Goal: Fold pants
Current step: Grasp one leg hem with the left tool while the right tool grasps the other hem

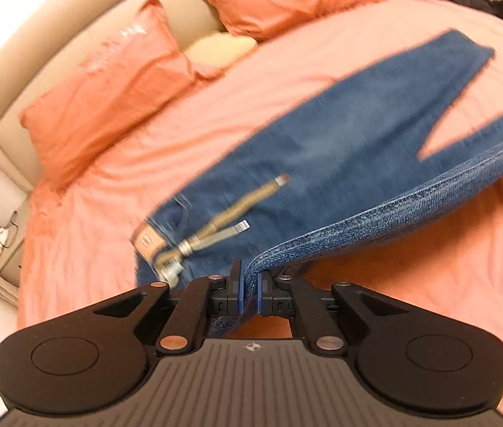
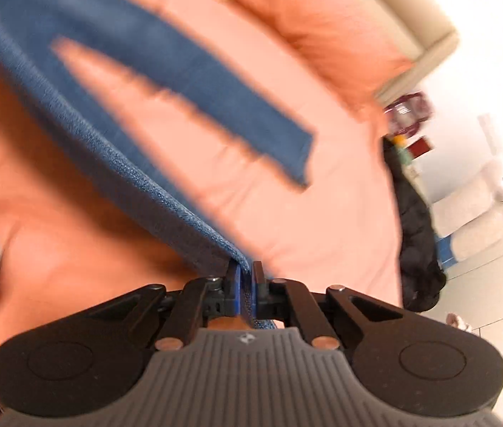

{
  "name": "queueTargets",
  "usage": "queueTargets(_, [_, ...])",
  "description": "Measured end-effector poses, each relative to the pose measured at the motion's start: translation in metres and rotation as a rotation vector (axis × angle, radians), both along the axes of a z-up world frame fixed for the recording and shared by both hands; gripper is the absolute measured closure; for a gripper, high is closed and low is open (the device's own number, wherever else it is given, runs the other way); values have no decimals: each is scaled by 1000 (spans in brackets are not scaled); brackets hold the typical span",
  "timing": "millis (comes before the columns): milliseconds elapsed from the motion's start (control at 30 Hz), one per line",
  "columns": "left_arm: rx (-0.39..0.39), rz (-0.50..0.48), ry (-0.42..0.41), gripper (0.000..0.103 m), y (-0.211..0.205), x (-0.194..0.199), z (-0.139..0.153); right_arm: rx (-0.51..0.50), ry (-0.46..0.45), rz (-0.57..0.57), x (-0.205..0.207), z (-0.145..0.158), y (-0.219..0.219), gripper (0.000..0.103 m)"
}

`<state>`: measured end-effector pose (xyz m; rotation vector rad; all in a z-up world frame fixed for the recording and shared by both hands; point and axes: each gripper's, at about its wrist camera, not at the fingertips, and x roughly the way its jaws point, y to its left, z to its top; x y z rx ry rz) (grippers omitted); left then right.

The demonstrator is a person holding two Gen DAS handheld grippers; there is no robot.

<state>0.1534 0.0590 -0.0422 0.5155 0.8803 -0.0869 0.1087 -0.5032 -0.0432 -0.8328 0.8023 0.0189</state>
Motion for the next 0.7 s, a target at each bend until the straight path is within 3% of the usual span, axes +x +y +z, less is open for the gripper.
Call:
queueTargets(167, [20, 22, -44, 98, -11, 49, 14, -47, -93, -35, 65, 37, 4, 103])
queueTargets(367, [35, 50, -9, 98, -13, 140, -1, -112, -108, -90, 179, 36, 13, 103])
queueTargets(500, [37, 65, 45, 98, -4, 196, -26, -144, -93, -111, 249, 17, 23, 103])
queueTargets(700, [-17, 97, 146, 97, 16, 265, -87, -179, 0, -136, 350, -41, 27, 103])
